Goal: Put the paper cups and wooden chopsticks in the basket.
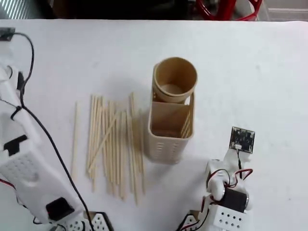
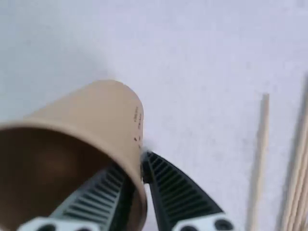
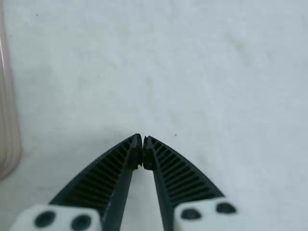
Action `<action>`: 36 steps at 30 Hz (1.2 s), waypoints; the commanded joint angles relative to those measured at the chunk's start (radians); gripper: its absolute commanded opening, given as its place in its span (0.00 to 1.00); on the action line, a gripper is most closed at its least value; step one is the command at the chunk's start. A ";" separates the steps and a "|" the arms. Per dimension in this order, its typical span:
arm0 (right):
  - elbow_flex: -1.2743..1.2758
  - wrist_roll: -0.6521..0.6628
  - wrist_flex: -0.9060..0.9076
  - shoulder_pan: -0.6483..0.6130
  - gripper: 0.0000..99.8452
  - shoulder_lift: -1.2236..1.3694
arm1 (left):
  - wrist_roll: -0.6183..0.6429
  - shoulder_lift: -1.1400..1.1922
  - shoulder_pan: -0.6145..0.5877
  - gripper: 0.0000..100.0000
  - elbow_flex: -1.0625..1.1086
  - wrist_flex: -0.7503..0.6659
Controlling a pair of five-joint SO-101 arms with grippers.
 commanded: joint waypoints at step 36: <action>0.009 0.000 0.005 0.005 0.02 -0.007 | 0.025 -1.210 1.211 0.02 1.022 -0.809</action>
